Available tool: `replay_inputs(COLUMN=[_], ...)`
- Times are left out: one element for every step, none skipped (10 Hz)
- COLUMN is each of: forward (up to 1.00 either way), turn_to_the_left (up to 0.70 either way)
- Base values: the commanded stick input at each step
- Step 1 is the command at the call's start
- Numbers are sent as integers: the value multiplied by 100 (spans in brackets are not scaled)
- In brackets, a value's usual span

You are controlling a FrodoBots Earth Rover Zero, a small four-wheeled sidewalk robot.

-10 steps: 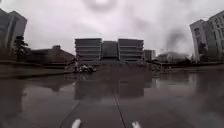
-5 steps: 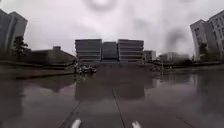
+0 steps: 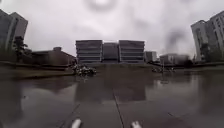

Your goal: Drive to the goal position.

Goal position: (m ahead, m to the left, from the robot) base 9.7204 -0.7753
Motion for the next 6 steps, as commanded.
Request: replay_inputs(forward=[70,70,70,70,70,70], turn_to_the_left=[0,0,0,0,0,0])
